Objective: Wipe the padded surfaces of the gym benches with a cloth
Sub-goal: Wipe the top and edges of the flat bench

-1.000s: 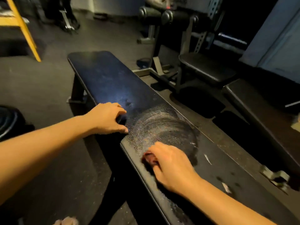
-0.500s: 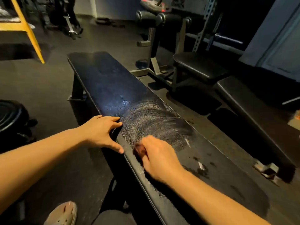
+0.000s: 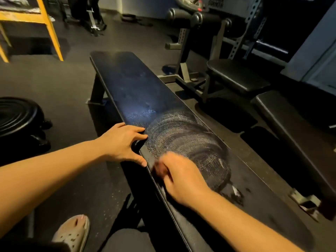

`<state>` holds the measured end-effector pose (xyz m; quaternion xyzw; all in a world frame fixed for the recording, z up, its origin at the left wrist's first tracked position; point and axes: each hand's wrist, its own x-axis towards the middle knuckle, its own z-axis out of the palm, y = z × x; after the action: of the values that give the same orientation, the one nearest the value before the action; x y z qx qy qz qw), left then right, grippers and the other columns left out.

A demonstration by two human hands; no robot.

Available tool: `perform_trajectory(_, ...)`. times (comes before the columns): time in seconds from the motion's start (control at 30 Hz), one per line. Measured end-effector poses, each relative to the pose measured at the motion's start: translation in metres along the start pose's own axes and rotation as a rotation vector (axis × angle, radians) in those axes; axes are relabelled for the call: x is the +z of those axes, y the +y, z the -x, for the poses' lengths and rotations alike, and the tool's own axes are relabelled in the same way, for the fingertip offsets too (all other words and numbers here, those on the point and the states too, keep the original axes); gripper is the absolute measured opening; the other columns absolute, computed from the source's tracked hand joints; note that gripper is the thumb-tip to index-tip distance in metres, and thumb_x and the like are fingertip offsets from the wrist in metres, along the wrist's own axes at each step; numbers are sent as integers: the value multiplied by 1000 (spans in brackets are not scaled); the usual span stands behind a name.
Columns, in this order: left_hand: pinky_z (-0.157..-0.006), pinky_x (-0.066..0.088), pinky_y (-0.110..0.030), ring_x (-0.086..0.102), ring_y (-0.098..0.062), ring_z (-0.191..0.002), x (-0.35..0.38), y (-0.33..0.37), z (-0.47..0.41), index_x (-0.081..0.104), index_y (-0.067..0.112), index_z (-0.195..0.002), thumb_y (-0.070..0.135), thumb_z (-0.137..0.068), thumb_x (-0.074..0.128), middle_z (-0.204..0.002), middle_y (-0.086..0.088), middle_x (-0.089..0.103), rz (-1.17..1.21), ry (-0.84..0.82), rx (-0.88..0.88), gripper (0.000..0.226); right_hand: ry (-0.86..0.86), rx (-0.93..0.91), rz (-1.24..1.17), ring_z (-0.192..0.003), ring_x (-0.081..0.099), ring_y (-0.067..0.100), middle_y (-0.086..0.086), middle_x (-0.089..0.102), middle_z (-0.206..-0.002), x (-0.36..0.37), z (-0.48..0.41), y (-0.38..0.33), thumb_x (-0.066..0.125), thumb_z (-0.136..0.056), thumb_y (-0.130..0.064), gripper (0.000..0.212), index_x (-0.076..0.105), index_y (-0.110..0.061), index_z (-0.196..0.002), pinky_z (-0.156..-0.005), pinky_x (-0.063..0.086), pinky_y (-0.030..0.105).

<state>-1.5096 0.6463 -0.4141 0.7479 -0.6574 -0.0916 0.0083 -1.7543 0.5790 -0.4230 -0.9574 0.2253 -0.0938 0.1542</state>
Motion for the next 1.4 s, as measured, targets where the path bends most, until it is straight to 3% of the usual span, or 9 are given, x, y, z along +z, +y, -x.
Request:
perform_trajectory(0.2, -124, 15, -33, 22, -10, -153, -4, -10, 0, 38, 34, -156, 76, -68, 75, -167, 11, 24, 114, -23, 70, 104, -3, -118, 63, -94, 54, 22, -5, 55, -99, -15, 27, 27, 45, -78, -21, 32, 61, -22, -105, -81, 46, 37)
perform_trajectory(0.47, -100, 51, -46, 59, -19, -121, 6, -30, 6, 58, 28, -133, 86, -48, 64, -132, 7, 62, 270, 191, -144, 104, 76, 69, 217, -107, 57, 34, 8, 61, -112, 29, -168, -17, 56, -93, -16, 17, 60, -14, -109, -82, 38, 41)
perform_trajectory(0.6, -121, 33, -42, 37, -22, -147, -6, -19, 11, 48, 24, -152, 93, -42, 55, -160, 0, 41, 258, 66, -144, 130, 44, -74, 88, -98, 56, 32, 4, 57, -99, 16, -80, -7, 58, -86, -13, 13, 60, -18, -97, -81, 43, 43)
perform_trajectory(0.73, -121, 25, -36, 29, -18, -151, -16, 10, 3, 44, 26, -154, 96, -43, 49, -165, 2, 33, 157, 0, -20, 131, -20, -159, 5, -90, 54, 19, -8, 54, -92, -17, 54, 29, 57, -74, -9, 33, 61, -27, -101, -78, 45, 34)
perform_trajectory(0.83, -123, 24, -36, 30, -18, -151, -11, 25, -3, 44, 27, -154, 98, -47, 47, -165, 3, 32, 55, -17, 93, 129, 67, 14, 113, -88, 53, 12, -18, 53, -90, -37, 65, 74, 52, -68, -8, 42, 60, -34, -100, -77, 47, 33)
perform_trajectory(1.0, -122, 24, -35, 30, -16, -150, -2, 30, -4, 39, 30, -156, 101, -50, 44, -165, 6, 31, 12, 0, 103, 128, 205, 507, 212, -101, 63, 35, 5, 66, -103, -51, -56, 120, 54, -86, -16, 6, 58, -19, -90, -77, 45, 39)
perform_trajectory(1.07, -121, 25, -35, 32, -16, -150, -3, 30, -3, 39, 28, -157, 102, -49, 41, -165, 5, 32, 0, -4, 86, 131, 210, 534, 174, -102, 64, 36, 9, 67, -108, -36, -67, 87, 57, -85, -15, 15, 63, -16, -98, -79, 48, 40)
perform_trajectory(1.23, -123, 22, -35, 31, -17, -150, -4, 33, 0, 38, 26, -157, 107, -46, 36, -166, 5, 31, -8, -14, 108, 138, -90, 122, 48, -104, 57, 25, -3, 61, -107, -22, 51, 5, 56, -79, -15, 30, 62, -23, -108, -89, 47, 40)
perform_trajectory(1.4, -123, 22, -38, 27, -15, -152, 0, 36, -12, 34, 31, -158, 115, -29, 18, -167, 10, 25, -14, -90, 71, 155, 98, 605, 268, -99, 64, 34, 3, 66, -103, -72, 56, 112, 53, -83, -16, 14, 59, -23, -93, -79, 49, 39)
